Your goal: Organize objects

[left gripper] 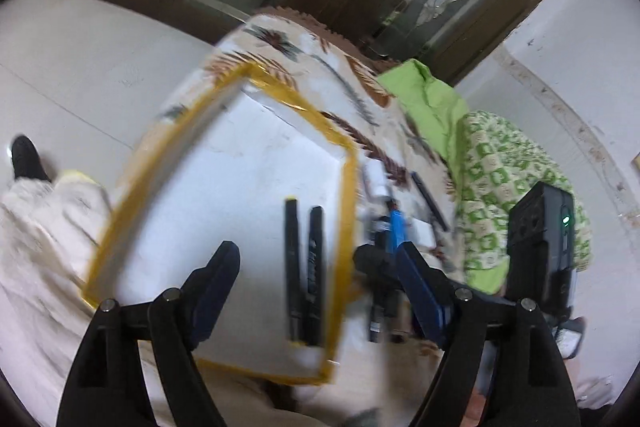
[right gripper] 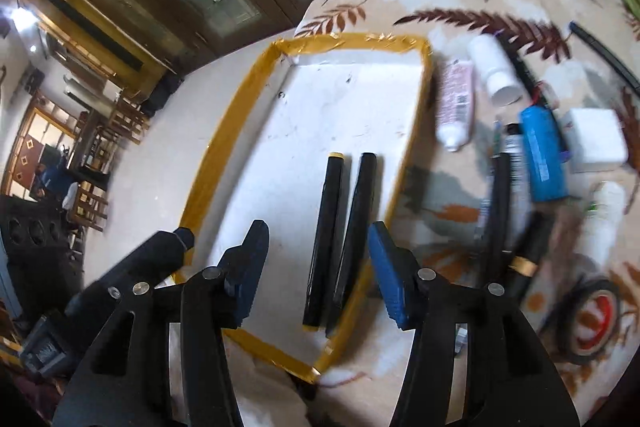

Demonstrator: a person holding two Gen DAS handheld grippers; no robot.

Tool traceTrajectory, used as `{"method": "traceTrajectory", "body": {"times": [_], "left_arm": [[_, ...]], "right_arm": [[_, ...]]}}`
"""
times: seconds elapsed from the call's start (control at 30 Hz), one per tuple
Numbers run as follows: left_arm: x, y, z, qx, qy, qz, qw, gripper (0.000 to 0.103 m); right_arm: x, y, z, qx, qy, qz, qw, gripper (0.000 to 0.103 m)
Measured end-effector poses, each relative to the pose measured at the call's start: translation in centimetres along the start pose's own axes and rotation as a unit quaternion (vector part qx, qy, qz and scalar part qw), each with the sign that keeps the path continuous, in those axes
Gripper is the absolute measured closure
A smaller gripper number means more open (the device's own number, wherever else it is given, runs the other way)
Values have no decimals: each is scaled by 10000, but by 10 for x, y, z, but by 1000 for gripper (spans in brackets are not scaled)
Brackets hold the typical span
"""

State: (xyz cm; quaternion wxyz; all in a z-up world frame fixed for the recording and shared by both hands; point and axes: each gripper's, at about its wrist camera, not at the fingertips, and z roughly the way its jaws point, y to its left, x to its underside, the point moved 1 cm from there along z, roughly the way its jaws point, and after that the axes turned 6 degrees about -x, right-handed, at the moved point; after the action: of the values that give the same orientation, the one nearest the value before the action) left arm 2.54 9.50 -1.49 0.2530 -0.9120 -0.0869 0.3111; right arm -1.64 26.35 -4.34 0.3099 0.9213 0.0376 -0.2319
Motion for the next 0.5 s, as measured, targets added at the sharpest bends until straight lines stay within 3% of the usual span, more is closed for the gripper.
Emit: {"method": "traceTrajectory", "body": {"times": [0.1,0.2,0.3,0.4,0.5], "left_arm": [[12,-20,7,237,251,109,9993,22],[22,-50,16,-119,278,367,9989,22],[33,-71,23,-191,378,372,9984,22],[44,-91,22,-372,74,665,9971,22],[50,-105,27,-388,236,865,9952,22]], "right_arm": [[20,-14,-30,76,26,-97,9999,51],[35,-46,-64,45,-25,199,9998,51],[46,-80,-85,302,-43,391,9988,51],[55,-106,-104,497,-117,657,9965,51],[60,-121,-113,635,-122,759,9950,51]]}}
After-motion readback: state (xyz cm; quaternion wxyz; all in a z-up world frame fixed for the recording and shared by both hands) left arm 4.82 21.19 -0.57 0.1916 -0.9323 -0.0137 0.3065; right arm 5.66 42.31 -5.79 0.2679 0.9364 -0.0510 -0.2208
